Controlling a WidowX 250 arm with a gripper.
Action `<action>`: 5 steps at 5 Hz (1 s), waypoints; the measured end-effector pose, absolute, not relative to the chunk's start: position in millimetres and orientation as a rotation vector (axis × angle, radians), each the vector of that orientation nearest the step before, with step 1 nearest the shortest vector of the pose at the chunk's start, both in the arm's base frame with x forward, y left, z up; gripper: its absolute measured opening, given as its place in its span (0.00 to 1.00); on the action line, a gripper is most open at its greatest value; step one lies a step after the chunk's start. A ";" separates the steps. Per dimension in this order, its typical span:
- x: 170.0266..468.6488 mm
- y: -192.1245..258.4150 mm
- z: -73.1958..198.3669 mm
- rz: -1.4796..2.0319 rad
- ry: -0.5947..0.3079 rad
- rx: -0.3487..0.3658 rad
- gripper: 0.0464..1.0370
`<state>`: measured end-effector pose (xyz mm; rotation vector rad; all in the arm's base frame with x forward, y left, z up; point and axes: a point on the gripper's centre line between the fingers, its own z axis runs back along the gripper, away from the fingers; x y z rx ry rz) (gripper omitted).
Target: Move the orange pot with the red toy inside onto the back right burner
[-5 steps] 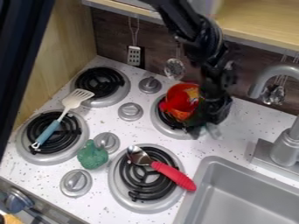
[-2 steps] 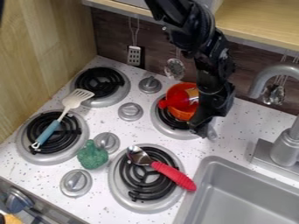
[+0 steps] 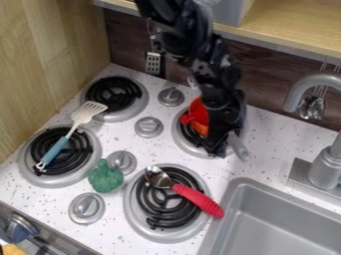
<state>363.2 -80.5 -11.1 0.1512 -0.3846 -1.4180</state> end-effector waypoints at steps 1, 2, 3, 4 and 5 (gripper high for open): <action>352.9 -66.7 -6.8 -1.265 -0.412 0.142 0.96; 342.9 -39.8 -5.3 -1.141 -0.329 0.132 0.96; 334.7 -15.9 -5.6 -1.060 -0.234 0.082 0.96; 331.2 -2.4 -3.8 -0.897 -0.218 0.054 0.96; 329.3 13.4 -1.6 -0.767 -0.242 0.064 0.96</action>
